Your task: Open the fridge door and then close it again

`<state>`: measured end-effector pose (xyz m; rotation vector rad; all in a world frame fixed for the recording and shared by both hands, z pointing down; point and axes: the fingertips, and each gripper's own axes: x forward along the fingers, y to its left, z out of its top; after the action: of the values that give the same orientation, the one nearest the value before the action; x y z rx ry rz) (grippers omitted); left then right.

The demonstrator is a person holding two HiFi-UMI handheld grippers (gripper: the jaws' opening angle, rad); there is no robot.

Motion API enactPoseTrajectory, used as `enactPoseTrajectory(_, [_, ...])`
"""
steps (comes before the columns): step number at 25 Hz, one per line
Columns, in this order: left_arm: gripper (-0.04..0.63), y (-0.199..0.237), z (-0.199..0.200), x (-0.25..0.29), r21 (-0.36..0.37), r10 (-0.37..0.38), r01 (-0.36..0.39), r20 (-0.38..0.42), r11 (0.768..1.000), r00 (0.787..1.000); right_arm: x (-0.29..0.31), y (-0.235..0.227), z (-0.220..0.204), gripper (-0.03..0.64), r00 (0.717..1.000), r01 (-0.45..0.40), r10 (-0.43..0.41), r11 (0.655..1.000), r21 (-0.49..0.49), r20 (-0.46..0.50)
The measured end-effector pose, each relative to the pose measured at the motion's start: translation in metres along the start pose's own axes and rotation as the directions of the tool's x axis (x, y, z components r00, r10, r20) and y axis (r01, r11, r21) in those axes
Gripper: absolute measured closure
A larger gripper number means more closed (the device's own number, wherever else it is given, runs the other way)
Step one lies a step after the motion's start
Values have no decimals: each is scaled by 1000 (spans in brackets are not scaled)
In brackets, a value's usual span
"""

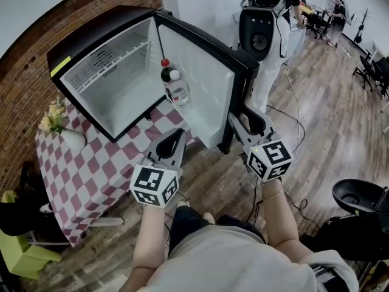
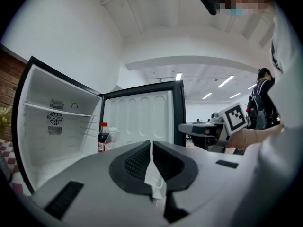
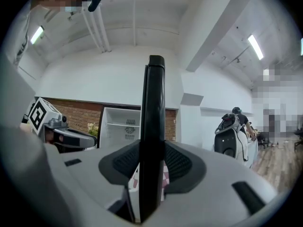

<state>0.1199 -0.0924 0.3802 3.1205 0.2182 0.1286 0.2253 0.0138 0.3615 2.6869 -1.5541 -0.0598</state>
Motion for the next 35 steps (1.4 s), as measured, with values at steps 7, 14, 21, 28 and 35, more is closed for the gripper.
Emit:
enactPoseTrajectory(7, [577, 26, 0, -9, -21, 81, -81, 3, 997, 997, -1, -19, -2, 466, 999, 48, -48, 999, 4, -5])
enactPoseTrajectory(14, [577, 39, 1, -13, -28, 117, -117, 0, 993, 993, -1, -35, -3, 468, 997, 78, -78, 997, 14, -2])
enactPoseTrajectory(21, [577, 52, -5, -14, -62, 160, -161, -17, 985, 987, 1, -47, -3, 472, 995, 99, -99, 995, 15, -1])
enactPoseTrajectory(28, [577, 55, -11, -12, -78, 141, -143, -27, 987, 990, 4, -61, -6, 476, 993, 120, -120, 993, 21, -14])
enactPoseTrajectory(35, [577, 57, -24, -11, -85, 104, -109, -56, 990, 993, 7, -66, -7, 480, 991, 136, -136, 990, 25, -14])
